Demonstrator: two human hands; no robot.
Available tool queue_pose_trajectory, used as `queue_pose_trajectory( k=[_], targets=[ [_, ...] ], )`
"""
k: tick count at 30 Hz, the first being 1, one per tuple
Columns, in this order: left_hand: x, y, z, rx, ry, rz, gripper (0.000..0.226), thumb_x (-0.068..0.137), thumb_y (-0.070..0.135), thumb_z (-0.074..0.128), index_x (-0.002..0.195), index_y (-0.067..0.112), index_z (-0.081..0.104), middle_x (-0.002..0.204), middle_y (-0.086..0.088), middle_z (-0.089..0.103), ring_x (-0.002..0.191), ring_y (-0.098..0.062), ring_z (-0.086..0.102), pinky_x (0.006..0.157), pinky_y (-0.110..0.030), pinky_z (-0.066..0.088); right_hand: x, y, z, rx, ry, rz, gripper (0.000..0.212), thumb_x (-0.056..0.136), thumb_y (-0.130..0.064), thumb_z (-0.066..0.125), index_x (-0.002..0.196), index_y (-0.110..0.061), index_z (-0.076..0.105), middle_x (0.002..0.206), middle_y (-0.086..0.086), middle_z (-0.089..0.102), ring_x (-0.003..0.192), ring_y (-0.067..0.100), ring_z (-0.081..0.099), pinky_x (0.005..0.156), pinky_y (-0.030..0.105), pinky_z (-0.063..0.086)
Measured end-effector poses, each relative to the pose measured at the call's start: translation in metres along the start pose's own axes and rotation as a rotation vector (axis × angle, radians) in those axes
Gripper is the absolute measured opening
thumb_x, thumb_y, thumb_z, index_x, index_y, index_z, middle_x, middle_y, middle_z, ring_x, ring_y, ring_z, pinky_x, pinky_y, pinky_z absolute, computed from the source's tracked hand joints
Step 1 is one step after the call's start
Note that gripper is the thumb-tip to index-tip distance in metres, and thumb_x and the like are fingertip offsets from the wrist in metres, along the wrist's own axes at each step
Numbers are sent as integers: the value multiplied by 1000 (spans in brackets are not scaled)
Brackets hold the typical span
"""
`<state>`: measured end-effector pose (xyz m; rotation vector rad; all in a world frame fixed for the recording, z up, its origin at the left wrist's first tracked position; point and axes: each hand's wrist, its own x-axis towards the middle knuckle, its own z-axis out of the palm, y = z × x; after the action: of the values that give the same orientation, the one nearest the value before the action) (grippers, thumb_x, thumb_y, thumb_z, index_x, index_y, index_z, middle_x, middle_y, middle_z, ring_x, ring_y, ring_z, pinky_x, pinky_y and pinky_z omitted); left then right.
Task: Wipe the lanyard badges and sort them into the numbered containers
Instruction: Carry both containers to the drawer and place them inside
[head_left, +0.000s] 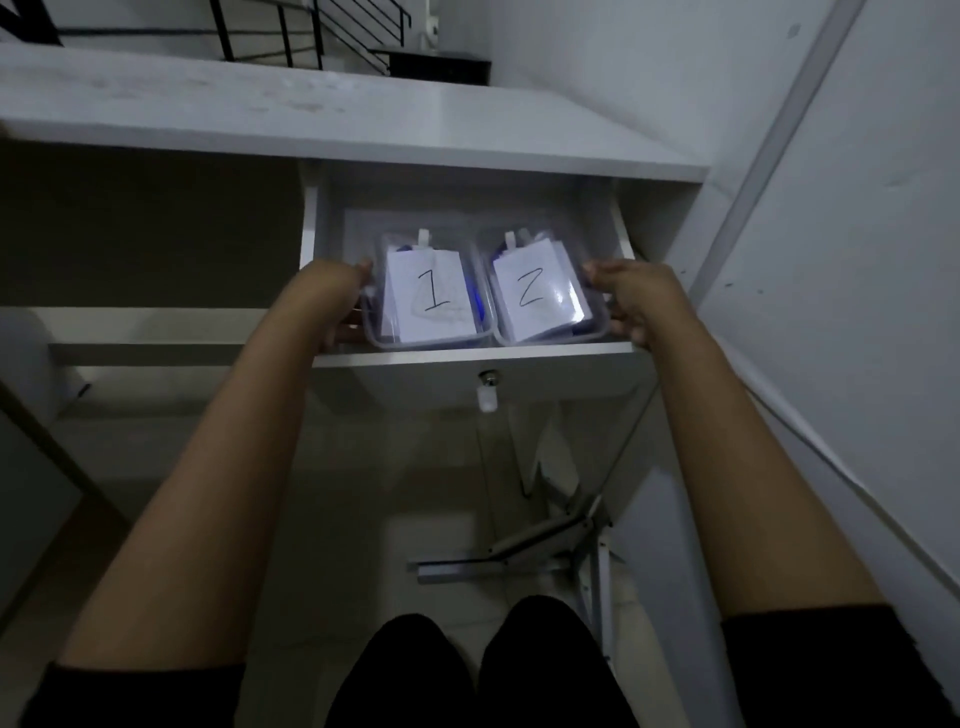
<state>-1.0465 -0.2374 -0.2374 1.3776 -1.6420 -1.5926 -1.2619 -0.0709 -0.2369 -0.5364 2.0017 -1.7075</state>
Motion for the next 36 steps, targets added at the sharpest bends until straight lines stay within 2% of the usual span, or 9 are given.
queue_pose_trajectory(
  k=[3, 7, 13, 16, 19, 22, 25, 29, 36],
  targets=[
    [-4, -1, 0, 58, 14, 3, 33, 102, 34, 42, 108, 8, 61, 106, -15, 61, 75, -27, 60, 77, -41, 54, -6, -3, 5, -117, 43, 7, 21, 93, -16, 64, 111, -7, 67, 113, 12, 66, 101, 31, 64, 83, 43, 59],
    [-2, -2, -1, 161, 23, 38, 42, 103, 37, 39, 122, 5, 57, 105, -16, 65, 74, -26, 62, 67, -35, 51, -8, -2, 9, -275, 124, -46, 21, 95, -22, 60, 108, -6, 66, 113, 13, 65, 95, 29, 64, 82, 36, 56],
    [-11, -5, -3, 441, 183, 270, 47, 103, 46, 32, 121, 10, 56, 104, -16, 61, 86, -28, 60, 70, -38, 50, -18, 21, 13, -365, 373, -447, 27, 98, -30, 55, 107, -9, 71, 99, 4, 70, 78, 10, 60, 62, 6, 38],
    [-22, -21, -8, 314, 301, 414, 44, 99, 50, 42, 87, 11, 59, 81, -6, 59, 72, -17, 56, 61, -27, 42, -32, 43, 17, -231, 514, -684, 24, 99, -27, 55, 111, -11, 68, 107, -2, 67, 99, 11, 61, 84, 15, 49],
    [-36, -48, -5, 61, 398, 692, 31, 100, 39, 47, 99, 12, 63, 98, -8, 64, 91, -20, 63, 82, -30, 54, -48, 76, 27, -205, 710, -838, 28, 98, -25, 57, 122, -11, 62, 129, 9, 58, 125, 22, 49, 105, 22, 39],
    [-47, -80, 7, 31, 615, 897, 40, 97, 36, 54, 125, 9, 54, 125, -10, 53, 116, -18, 49, 93, -12, 39, -59, 104, 39, -50, 743, -722, 59, 96, -33, 60, 144, -5, 39, 152, 17, 34, 145, 25, 27, 119, 26, 22],
    [-50, -111, 24, -1, 754, 869, 71, 89, 49, 61, 142, 9, 37, 146, -12, 34, 136, -20, 32, 112, -23, 23, -64, 124, 50, 92, 656, -546, 83, 94, -37, 60, 155, -9, 11, 163, 12, 8, 151, 22, 10, 123, 44, 17],
    [-42, -137, 46, -173, 617, 673, 101, 81, 56, 66, 153, 11, 9, 157, -13, 15, 146, -27, 18, 119, -51, 20, -67, 134, 61, 81, 570, -512, 93, 92, -47, 53, 156, -7, -1, 164, 9, -1, 151, 17, 2, 124, 33, 6],
    [-34, -132, 59, -367, 547, 656, 101, 81, 51, 62, 153, 17, -1, 158, -11, 9, 143, -27, 21, 115, -49, 33, -64, 131, 69, 124, 517, -524, 93, 93, -40, 53, 153, -4, -8, 163, 11, -9, 152, 21, -3, 124, 34, 3]
  ],
)
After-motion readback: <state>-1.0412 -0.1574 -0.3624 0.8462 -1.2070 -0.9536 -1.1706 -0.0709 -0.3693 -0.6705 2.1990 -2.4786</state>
